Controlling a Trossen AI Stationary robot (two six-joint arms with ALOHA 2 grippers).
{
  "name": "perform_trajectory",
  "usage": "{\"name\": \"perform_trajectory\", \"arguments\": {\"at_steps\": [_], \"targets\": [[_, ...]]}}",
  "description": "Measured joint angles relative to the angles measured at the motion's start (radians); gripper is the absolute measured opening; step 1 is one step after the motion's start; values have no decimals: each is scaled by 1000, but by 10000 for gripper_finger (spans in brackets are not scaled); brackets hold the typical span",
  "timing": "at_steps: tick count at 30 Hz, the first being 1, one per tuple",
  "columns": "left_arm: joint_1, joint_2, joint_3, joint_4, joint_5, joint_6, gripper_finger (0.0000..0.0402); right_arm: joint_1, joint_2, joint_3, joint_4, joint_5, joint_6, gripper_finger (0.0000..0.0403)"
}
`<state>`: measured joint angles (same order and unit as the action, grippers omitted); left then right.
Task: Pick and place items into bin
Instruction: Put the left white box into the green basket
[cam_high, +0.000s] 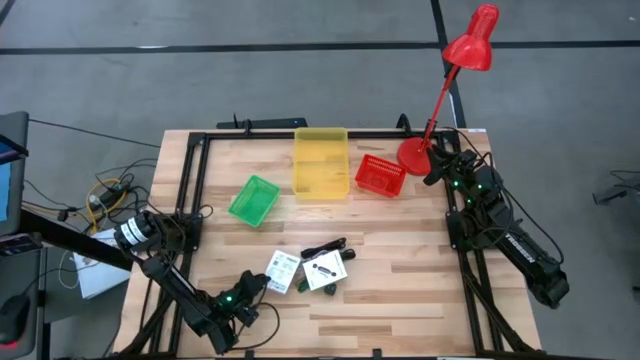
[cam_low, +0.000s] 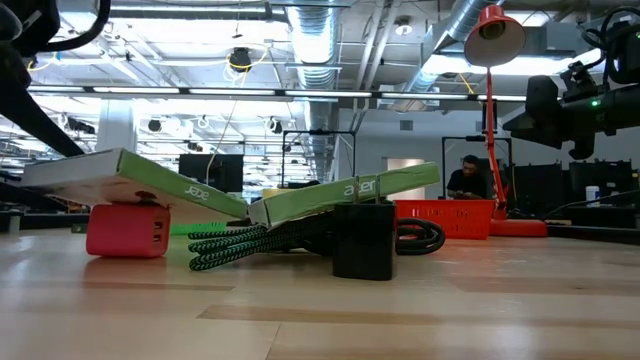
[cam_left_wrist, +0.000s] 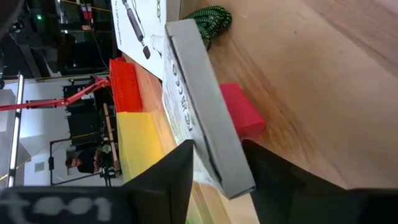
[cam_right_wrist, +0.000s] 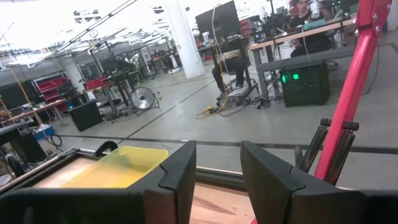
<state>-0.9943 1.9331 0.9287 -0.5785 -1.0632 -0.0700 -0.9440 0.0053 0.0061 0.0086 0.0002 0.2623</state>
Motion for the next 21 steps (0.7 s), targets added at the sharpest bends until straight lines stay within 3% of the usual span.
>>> {"name": "perform_trajectory", "arguments": {"at_steps": [14, 21], "targets": [[-5, 0, 0, 2, -19, -5, 37, 0, 0, 0, 0, 0, 0, 121], [-11, 1, 0, 0, -62, -35, 35, 0, 0, 0, 0, 0, 0, 121]]}}
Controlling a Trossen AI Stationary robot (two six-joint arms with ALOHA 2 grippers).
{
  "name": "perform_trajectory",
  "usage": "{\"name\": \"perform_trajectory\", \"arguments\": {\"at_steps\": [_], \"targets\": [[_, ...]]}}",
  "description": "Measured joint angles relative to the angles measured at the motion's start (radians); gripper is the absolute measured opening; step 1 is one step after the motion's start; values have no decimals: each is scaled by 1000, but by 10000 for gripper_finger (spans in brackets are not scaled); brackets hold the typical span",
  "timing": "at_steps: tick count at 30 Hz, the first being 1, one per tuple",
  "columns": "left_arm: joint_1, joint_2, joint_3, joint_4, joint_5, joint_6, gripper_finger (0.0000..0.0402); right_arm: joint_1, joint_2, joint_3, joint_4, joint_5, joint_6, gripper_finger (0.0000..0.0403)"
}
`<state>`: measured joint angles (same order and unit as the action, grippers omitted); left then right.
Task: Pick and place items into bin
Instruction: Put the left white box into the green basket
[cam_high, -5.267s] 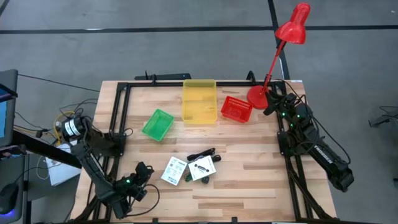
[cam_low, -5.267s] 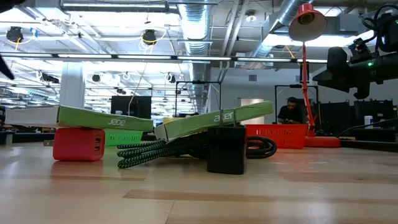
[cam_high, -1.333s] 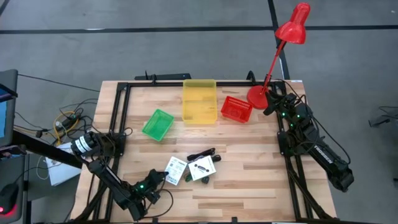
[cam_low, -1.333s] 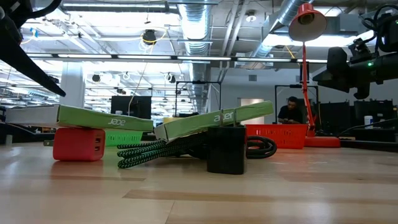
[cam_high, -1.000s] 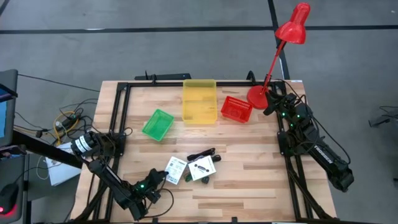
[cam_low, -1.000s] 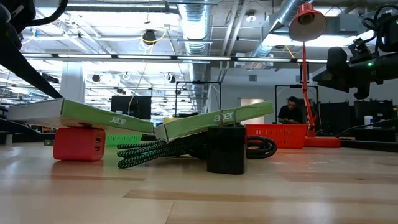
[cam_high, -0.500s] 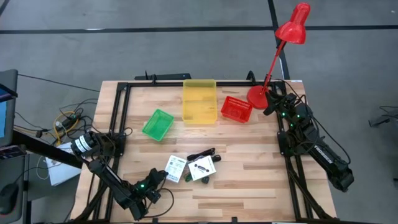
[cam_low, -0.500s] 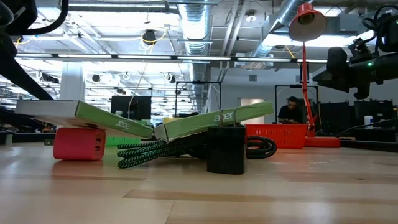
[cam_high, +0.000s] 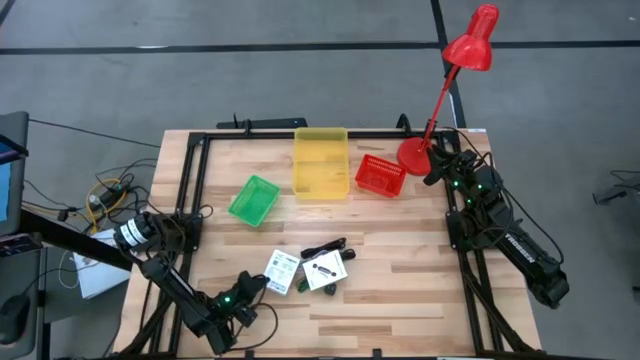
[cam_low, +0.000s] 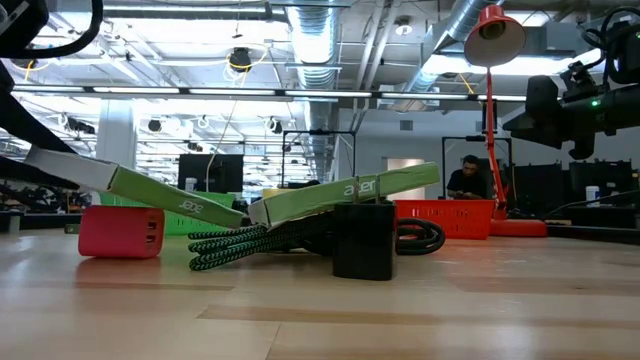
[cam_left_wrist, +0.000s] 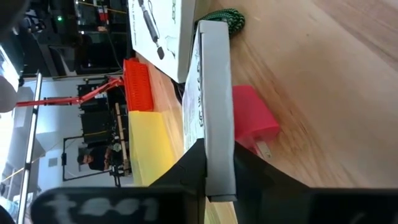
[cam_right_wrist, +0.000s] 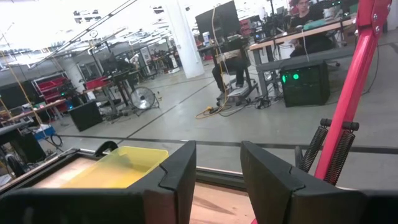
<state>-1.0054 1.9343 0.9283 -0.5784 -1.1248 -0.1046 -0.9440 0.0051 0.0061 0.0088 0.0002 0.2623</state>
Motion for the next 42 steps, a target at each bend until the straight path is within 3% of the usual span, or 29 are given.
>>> {"name": "perform_trajectory", "arguments": {"at_steps": [20, 28, 38, 42], "targets": [[0, 2, -1, -34, -102, -106, 24, 0, 0, 0, 0, 0, 0, 121], [-16, -21, 35, -359, -137, -379, 23, 0, 0, 0, 0, 0, 0, 121], [-37, -41, 138, -999, -90, -840, 24, 0, 0, 0, 0, 0, 0, 121], [-28, -71, 128, -984, -12, -714, 26, 0, 0, 0, 0, 0, 0, 121]]}}
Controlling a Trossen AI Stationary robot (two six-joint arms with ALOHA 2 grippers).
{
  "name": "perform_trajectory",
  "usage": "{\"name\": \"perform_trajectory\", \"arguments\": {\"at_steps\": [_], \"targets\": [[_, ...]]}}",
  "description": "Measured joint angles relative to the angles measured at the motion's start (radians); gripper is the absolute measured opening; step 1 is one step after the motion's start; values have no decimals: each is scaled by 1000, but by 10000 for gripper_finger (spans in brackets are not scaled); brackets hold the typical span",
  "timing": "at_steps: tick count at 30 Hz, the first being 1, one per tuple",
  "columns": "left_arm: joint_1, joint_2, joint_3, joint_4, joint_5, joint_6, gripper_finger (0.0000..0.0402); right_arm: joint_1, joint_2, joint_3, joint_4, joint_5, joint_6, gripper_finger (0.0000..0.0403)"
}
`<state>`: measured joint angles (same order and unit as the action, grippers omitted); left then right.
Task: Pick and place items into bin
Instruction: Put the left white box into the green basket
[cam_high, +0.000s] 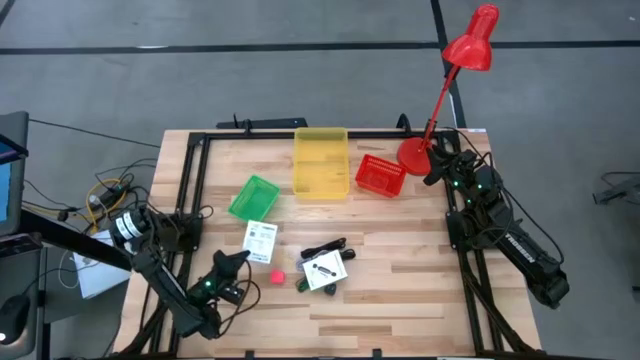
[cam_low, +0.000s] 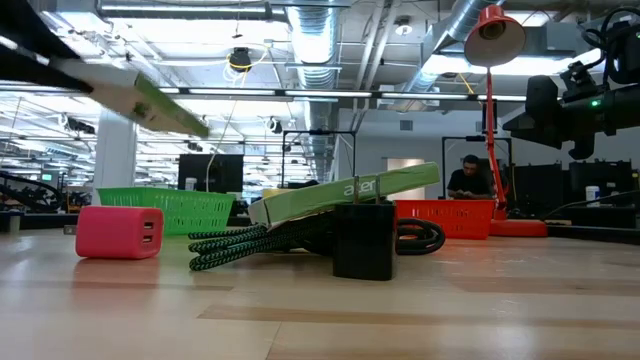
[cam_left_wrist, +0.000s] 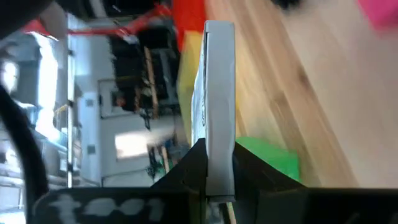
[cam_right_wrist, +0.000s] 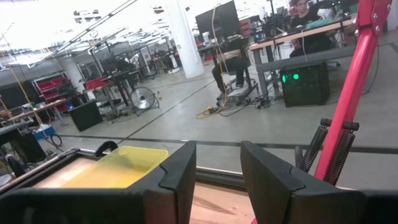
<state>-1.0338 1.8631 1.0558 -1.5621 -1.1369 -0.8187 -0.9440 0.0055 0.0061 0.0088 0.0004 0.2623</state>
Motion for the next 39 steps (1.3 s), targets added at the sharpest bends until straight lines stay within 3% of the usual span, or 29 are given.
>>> {"name": "perform_trajectory", "arguments": {"at_steps": [6, 22, 30, 39], "targets": [[46, -23, -15, -14, 78, 97, 23, 0, 0, 0, 0, 0, 0, 121], [204, -44, -16, -8, 82, 438, 28, 0, 0, 0, 0, 0, 0, 121], [255, -251, -16, -9, 83, 532, 24, 0, 0, 0, 0, 0, 0, 121], [334, -506, -16, -10, 136, 757, 24, 0, 0, 0, 0, 0, 0, 121]]}}
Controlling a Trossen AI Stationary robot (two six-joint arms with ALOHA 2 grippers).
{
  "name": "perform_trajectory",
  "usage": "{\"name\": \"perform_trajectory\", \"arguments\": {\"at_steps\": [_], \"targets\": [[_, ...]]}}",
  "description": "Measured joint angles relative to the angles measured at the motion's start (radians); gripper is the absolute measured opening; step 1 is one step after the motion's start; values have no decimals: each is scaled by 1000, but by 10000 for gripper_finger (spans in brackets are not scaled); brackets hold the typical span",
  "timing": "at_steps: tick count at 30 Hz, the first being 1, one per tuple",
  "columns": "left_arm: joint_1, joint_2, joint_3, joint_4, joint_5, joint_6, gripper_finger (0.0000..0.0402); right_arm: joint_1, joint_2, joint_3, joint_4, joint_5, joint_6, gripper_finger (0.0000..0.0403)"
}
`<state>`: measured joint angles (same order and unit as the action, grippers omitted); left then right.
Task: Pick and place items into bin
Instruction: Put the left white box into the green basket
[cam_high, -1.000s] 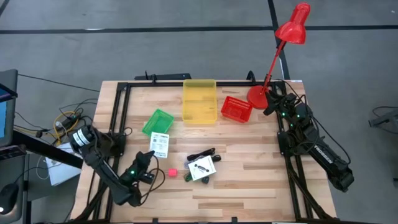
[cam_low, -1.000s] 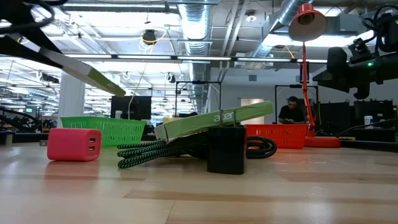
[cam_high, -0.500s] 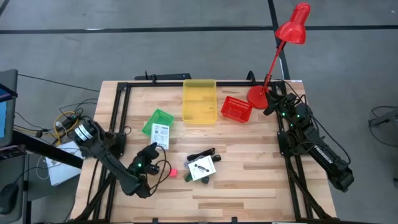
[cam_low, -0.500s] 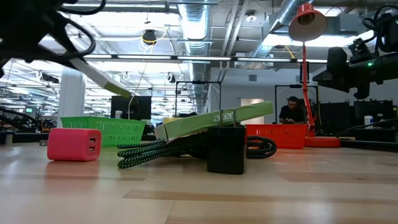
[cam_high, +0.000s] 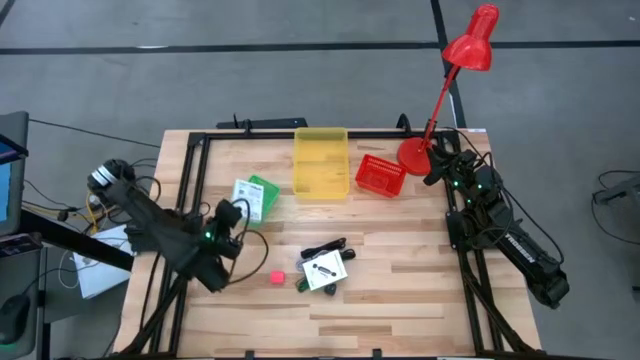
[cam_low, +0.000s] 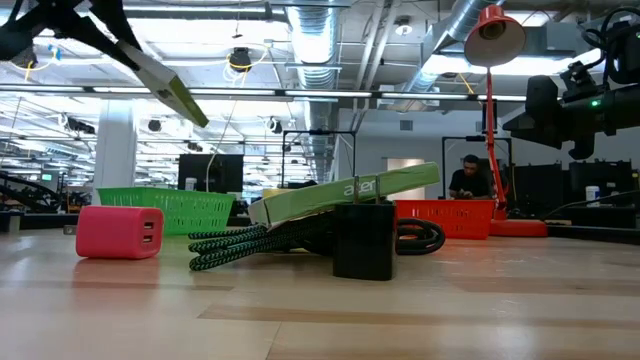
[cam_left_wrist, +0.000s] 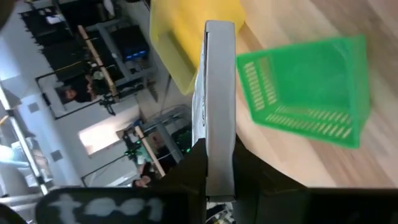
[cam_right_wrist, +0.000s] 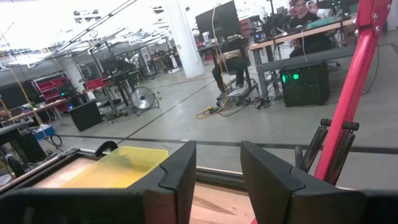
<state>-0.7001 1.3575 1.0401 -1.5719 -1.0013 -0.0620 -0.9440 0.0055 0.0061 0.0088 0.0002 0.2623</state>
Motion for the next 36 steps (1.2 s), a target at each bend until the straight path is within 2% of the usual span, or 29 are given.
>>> {"name": "perform_trajectory", "arguments": {"at_steps": [4, 10, 14, 25, 36], "targets": [[59, -50, 0, 0, 0, 102, 27, 0, 0, 0, 0, 0, 0, 121], [143, -58, 0, 0, -6, 242, 25, 0, 0, 0, 0, 0, 0, 121], [162, -58, -33, 1, -52, 343, 25, 0, 0, 0, 0, 0, 0, 121], [140, -58, -216, 7, -57, 427, 25, 0, 0, 0, 0, 0, 0, 121], [88, -58, -320, 180, -40, 613, 26, 0, 0, 0, 0, 0, 0, 121]]}}
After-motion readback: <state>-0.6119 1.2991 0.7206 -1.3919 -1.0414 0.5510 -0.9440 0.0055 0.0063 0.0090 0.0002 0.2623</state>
